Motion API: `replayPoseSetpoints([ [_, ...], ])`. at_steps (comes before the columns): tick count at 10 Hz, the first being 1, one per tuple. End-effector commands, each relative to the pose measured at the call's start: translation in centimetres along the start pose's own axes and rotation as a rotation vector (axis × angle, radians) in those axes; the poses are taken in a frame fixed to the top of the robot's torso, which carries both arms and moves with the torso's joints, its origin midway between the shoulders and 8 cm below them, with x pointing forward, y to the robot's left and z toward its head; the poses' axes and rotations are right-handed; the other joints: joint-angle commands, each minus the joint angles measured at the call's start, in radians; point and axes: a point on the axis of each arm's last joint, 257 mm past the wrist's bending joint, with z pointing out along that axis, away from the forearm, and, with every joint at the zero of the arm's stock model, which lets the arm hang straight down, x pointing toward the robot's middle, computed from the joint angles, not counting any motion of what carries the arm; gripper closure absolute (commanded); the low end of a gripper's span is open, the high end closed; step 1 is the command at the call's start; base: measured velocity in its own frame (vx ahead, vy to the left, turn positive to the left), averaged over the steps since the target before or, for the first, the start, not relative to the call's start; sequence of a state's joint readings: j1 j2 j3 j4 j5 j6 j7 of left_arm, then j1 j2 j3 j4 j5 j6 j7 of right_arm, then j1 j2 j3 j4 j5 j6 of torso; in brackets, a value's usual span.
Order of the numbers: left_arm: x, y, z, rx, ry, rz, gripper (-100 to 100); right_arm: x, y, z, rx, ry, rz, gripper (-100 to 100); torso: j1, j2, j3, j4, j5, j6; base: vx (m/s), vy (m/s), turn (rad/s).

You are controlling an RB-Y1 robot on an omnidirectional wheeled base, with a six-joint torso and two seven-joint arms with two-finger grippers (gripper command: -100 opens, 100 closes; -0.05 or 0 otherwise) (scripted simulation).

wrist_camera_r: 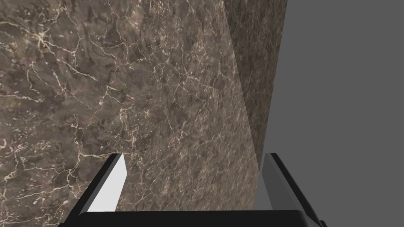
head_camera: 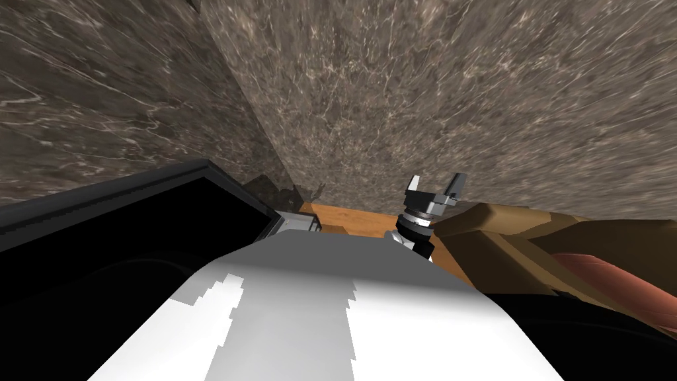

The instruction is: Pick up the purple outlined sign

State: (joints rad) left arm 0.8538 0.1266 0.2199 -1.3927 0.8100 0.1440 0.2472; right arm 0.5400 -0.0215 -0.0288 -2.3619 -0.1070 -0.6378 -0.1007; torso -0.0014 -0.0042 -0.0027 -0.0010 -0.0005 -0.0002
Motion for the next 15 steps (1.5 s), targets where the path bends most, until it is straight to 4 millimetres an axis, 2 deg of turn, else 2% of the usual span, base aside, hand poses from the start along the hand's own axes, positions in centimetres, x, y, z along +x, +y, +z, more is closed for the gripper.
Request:
replayPoseSetpoints([
  [1,-1.6,0.5,0.0,-0.023,-0.023,-0.018,-100,0.0,0.0,0.0,0.000,0.000,0.000,0,0.000,0.000,0.000,0.000,0.000,0.000,0.052,0.002,-0.027],
  [2,-3.6,1.7,-0.4,-0.057,-0.062,-0.054,-100,0.0,0.0,0.0,0.000,0.000,0.000,0,0.000,0.001,0.001,0.000,0.000,0.000,0.055,0.009,-0.060],
  [3,-3.6,1.7,-0.4,-0.057,-0.062,-0.054,-100,0.0,0.0,0.0,0.000,0.000,0.000,0,0.000,0.001,0.001,0.000,0.000,0.000,0.047,0.011,-0.028],
  [6,-8.8,4.7,-2.1,-0.139,-0.164,-0.151,-100,0.0,0.0,0.0,0.000,0.000,0.000,0,0.000,0.000,0.000,0.000,0.000,0.000,0.079,0.010,-0.069],
  [8,-11.2,6.2,-3.1,-0.177,-0.215,-0.202,-100,0.0,0.0,0.0,0.000,0.000,0.000,0,0.002,-0.001,-0.001,0.000,0.000,0.000,0.089,0.030,-0.044],
  [11,-13.4,7.7,-4.3,-0.211,-0.263,-0.252,-100,0.0,0.0,0.0,0.000,0.000,0.000,0,0.000,0.001,0.001,0.000,0.000,0.000,0.050,0.014,-0.037],
  [13,-13.2,7.6,-4.3,-0.211,-0.261,-0.251,-100,0.0,0.0,0.0,0.000,0.000,0.000,0,0.000,0.003,0.002,0.001,0.000,0.000,0.014,0.004,-0.005],
  [14,-13.2,7.6,-4.3,-0.211,-0.261,-0.251,0,0.0,0.0,0.0,0.000,0.000,0.000,0,0.000,0.004,0.002,0.001,0.000,0.000,0.000,0.000,0.000],
  [15,-13.8,7.3,-3.9,-0.205,-0.274,-0.282,-100,0.0,0.0,0.0,0.000,0.000,0.000,0,0.000,0.004,0.002,0.001,0.000,0.000,-0.037,-0.028,-0.307],
])
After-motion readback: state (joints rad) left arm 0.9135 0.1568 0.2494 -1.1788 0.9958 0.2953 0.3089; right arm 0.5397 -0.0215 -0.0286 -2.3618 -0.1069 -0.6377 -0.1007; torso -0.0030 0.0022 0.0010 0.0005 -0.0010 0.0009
